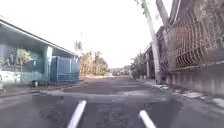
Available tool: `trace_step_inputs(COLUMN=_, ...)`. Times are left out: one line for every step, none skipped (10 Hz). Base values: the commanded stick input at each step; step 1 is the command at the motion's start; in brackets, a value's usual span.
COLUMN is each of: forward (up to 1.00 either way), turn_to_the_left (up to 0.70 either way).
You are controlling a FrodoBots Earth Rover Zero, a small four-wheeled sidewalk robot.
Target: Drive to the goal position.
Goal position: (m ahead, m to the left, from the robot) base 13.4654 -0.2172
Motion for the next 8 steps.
trace_step_inputs(forward=0.85, turn_to_the_left=0.00)
trace_step_inputs(forward=0.85, turn_to_the_left=0.00)
trace_step_inputs(forward=0.85, turn_to_the_left=0.00)
trace_step_inputs(forward=0.85, turn_to_the_left=0.00)
trace_step_inputs(forward=0.85, turn_to_the_left=0.00)
trace_step_inputs(forward=0.85, turn_to_the_left=0.00)
trace_step_inputs(forward=0.85, turn_to_the_left=0.00)
trace_step_inputs(forward=0.85, turn_to_the_left=0.00)
